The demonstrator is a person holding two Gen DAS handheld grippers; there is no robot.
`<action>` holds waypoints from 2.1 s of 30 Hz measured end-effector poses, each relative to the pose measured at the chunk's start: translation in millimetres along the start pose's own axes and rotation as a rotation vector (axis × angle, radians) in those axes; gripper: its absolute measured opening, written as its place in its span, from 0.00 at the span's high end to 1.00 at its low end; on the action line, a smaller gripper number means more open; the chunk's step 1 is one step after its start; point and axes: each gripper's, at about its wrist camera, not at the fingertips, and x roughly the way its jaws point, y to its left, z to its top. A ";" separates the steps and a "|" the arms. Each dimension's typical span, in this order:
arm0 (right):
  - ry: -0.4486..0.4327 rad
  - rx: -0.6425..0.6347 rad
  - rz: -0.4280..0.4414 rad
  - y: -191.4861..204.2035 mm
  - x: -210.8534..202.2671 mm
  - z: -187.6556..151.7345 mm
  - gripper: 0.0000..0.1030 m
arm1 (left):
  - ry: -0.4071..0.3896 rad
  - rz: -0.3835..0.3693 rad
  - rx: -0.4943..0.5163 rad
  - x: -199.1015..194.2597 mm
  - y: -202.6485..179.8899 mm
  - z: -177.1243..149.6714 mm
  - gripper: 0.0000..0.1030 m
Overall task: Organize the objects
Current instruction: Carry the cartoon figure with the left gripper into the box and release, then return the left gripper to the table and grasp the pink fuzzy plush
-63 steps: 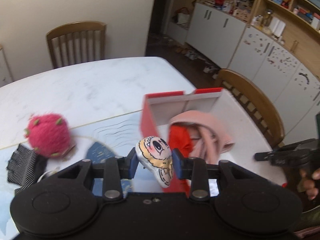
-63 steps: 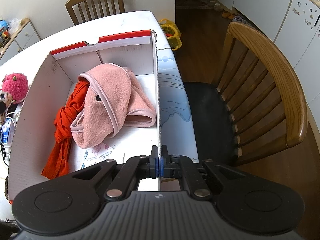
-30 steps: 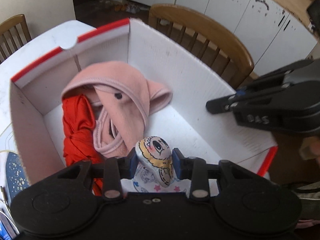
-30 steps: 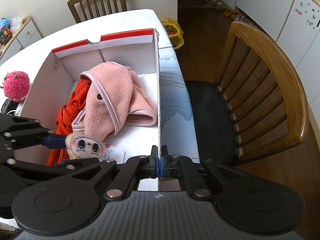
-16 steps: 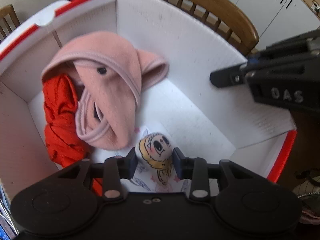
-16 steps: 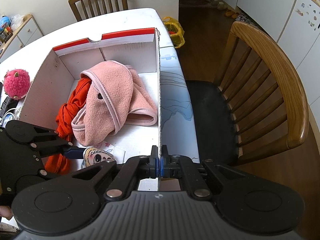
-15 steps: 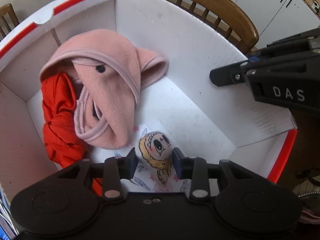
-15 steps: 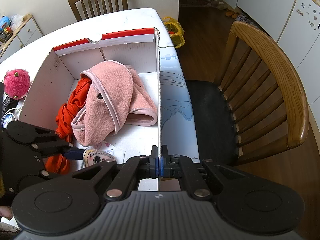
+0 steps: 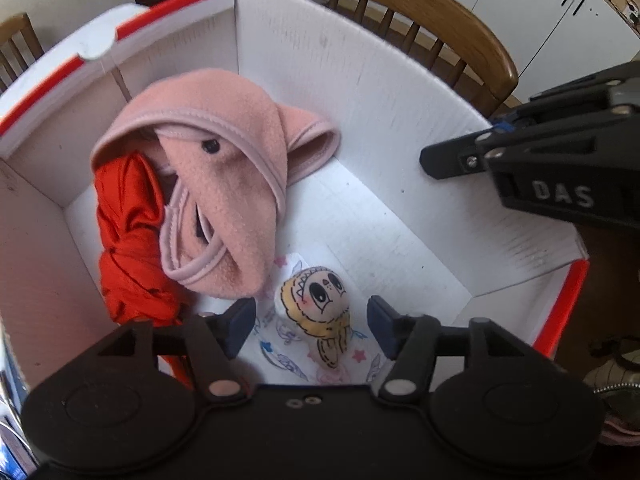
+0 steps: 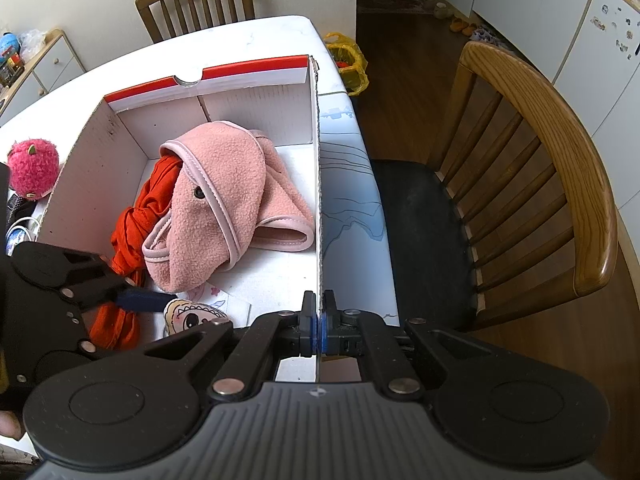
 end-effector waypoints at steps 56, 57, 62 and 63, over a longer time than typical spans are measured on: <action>-0.001 -0.081 -0.020 5.3 10.9 12.2 0.98 | -0.350 0.442 -0.626 -148.7 160.9 -110.8 0.01; -0.001 -0.082 -0.020 5.0 11.1 12.7 0.98 | -0.351 0.451 -0.625 -147.5 165.5 -107.2 0.01; 0.000 -0.091 -0.023 4.5 12.6 14.3 0.98 | -0.339 0.466 -0.630 -138.9 187.8 -86.8 0.01; 0.001 -0.093 -0.024 4.1 12.3 13.7 0.98 | -0.335 0.470 -0.629 -136.4 191.7 -82.6 0.01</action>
